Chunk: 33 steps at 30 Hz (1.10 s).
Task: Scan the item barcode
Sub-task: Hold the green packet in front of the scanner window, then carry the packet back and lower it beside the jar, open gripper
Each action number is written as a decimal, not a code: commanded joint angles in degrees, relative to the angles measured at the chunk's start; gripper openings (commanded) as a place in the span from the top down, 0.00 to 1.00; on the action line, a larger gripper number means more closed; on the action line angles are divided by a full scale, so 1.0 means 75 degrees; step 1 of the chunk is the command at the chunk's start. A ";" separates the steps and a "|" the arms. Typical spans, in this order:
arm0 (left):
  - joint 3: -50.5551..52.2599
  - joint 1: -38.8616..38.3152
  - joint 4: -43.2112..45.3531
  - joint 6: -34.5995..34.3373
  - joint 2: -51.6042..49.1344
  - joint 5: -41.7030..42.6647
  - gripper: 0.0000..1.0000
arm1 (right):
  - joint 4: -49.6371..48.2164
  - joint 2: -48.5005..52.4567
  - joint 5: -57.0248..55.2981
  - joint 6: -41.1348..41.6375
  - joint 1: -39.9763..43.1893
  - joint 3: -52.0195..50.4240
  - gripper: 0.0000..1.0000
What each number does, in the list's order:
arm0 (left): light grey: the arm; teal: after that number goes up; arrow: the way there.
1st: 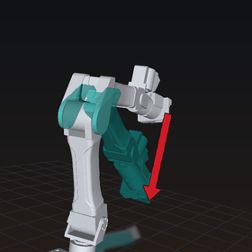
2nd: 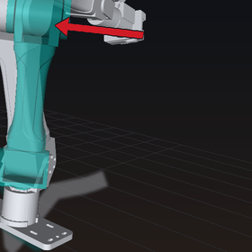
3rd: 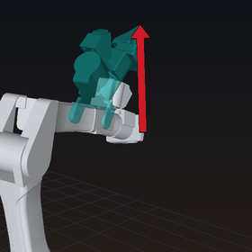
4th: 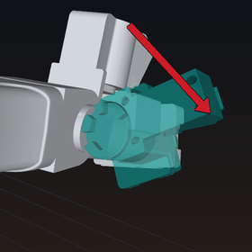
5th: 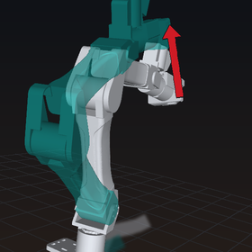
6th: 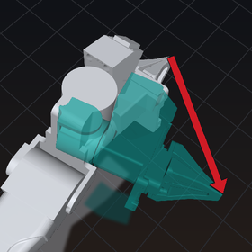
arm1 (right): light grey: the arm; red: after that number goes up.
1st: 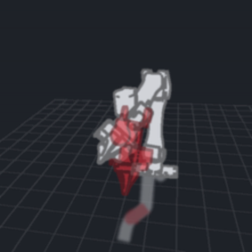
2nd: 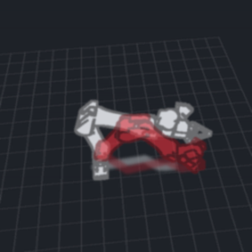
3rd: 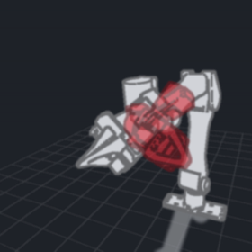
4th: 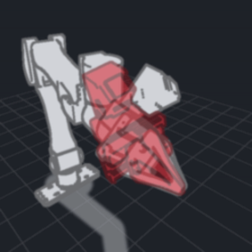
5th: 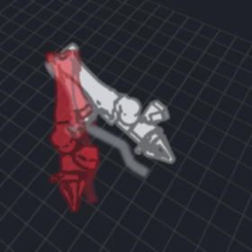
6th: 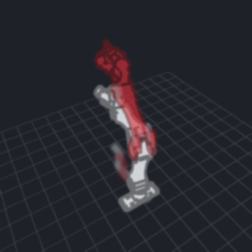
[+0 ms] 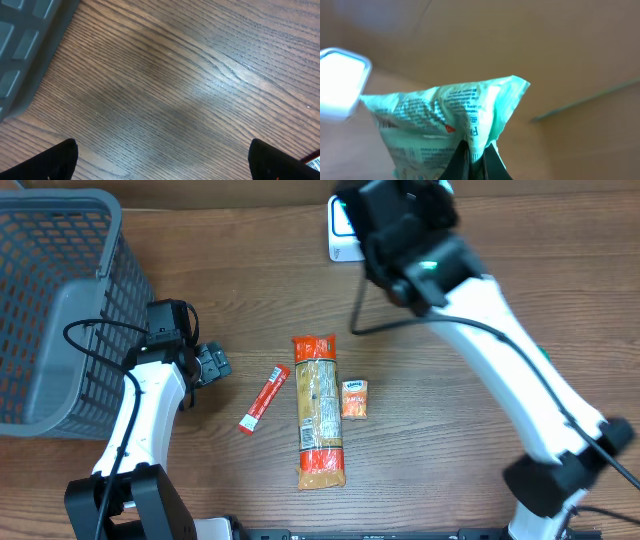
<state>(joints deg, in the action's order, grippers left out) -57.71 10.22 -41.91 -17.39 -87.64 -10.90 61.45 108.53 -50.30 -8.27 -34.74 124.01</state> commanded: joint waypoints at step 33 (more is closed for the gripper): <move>-0.0140 -0.0020 0.0026 0.0067 0.0029 0.0055 0.00 | 0.0411 -0.0259 0.6382 0.2075 0.3672 -0.5983 0.90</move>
<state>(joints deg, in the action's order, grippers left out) -57.71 10.22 -41.93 -17.39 -87.64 -10.90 65.21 107.02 -3.01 7.01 -7.16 79.53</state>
